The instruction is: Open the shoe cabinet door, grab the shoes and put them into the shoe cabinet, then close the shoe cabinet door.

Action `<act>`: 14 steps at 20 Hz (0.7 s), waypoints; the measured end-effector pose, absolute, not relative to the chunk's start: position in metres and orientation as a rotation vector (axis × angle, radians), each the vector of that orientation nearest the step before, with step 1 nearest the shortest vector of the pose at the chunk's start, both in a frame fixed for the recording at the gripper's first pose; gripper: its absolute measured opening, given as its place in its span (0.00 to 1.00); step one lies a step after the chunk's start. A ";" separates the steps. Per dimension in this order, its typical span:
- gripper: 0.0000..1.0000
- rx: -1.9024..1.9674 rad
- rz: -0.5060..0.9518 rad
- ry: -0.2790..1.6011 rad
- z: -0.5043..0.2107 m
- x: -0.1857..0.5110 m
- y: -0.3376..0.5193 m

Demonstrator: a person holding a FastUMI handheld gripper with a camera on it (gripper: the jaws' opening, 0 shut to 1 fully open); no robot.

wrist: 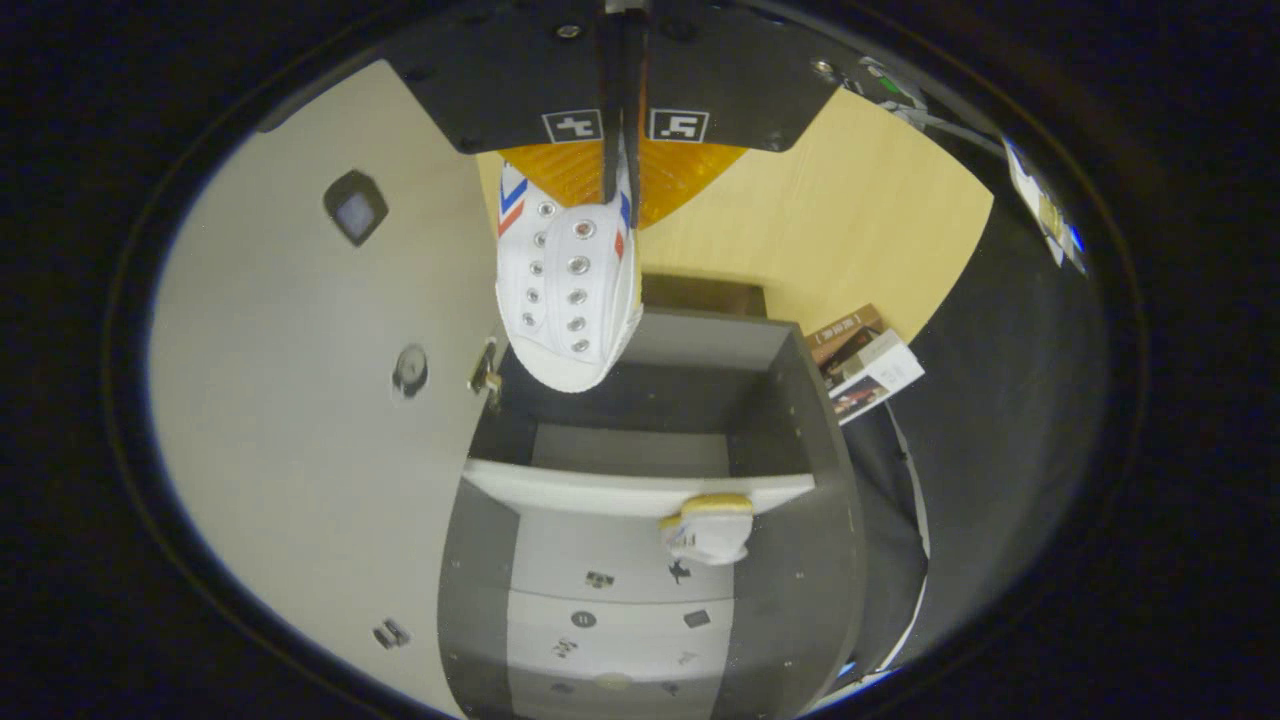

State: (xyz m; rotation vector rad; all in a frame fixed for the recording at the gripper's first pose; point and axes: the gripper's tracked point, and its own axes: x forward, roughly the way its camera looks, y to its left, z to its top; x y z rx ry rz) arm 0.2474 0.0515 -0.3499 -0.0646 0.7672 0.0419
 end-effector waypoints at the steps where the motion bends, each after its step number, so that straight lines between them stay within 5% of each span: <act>1: 0.04 -0.071 0.050 0.747 -0.335 0.255 0.054; 14: 0.04 -0.173 0.073 0.506 -0.187 0.420 0.062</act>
